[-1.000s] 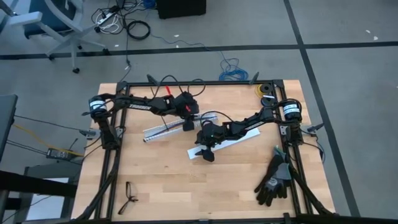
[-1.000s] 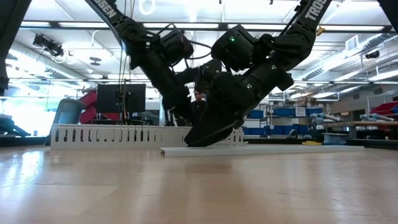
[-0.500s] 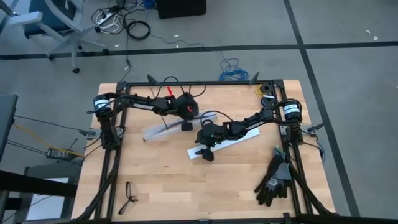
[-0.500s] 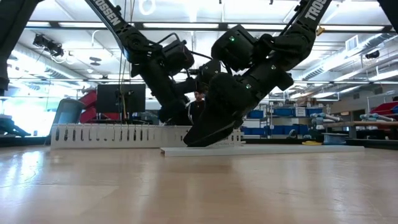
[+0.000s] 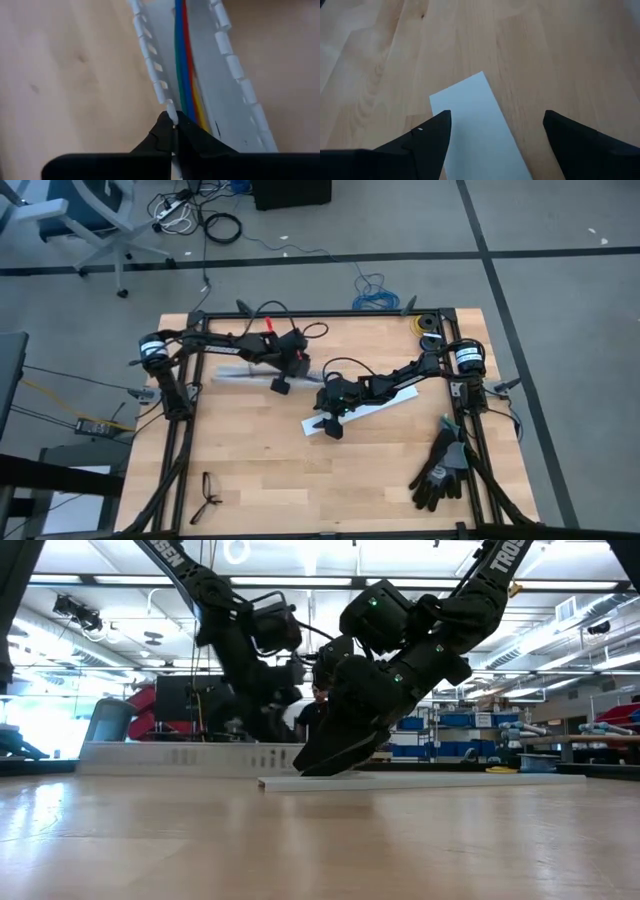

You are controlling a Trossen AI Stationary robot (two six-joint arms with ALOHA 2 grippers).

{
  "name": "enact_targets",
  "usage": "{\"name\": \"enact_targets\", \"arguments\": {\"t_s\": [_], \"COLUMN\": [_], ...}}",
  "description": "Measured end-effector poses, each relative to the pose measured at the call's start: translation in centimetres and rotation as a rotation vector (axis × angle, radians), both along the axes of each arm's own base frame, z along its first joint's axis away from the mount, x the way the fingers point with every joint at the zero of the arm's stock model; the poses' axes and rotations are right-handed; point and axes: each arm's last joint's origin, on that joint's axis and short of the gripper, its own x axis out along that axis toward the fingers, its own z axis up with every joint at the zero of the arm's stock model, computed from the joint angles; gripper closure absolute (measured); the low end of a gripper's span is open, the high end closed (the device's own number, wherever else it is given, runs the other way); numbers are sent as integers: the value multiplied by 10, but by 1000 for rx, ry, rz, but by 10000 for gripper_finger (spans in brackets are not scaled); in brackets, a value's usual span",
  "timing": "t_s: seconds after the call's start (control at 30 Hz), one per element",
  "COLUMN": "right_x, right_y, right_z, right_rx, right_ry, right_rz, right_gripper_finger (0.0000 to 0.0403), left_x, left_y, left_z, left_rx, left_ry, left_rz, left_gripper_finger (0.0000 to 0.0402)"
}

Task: Ziptie cables
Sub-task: Close the white cable duct with the white cable duct cover

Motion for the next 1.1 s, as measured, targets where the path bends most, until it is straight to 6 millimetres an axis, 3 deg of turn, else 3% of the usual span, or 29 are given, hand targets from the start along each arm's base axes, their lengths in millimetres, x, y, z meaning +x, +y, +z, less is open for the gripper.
{"name": "enact_targets", "arguments": {"t_s": [0.27,0.57,0.83,1.1], "right_x": [0,0,0,0], "right_y": [0,0,0,0], "right_z": [0,0,0,0], "right_rx": [2,0,-4,1], "right_ry": [0,0,-2,2], "right_rz": [0,1,5,4], "right_gripper_finger": [96,96,96,96], "left_x": [-16,-13,-6,-9], "left_y": [-8,-7,-1,-2], "left_z": [6,4,8,6], "left_rx": [-134,-143,-53,-60], "left_ry": [87,37,-45,-9], "left_rz": [24,90,177,182], "left_gripper_finger": [389,384,345,307]}}
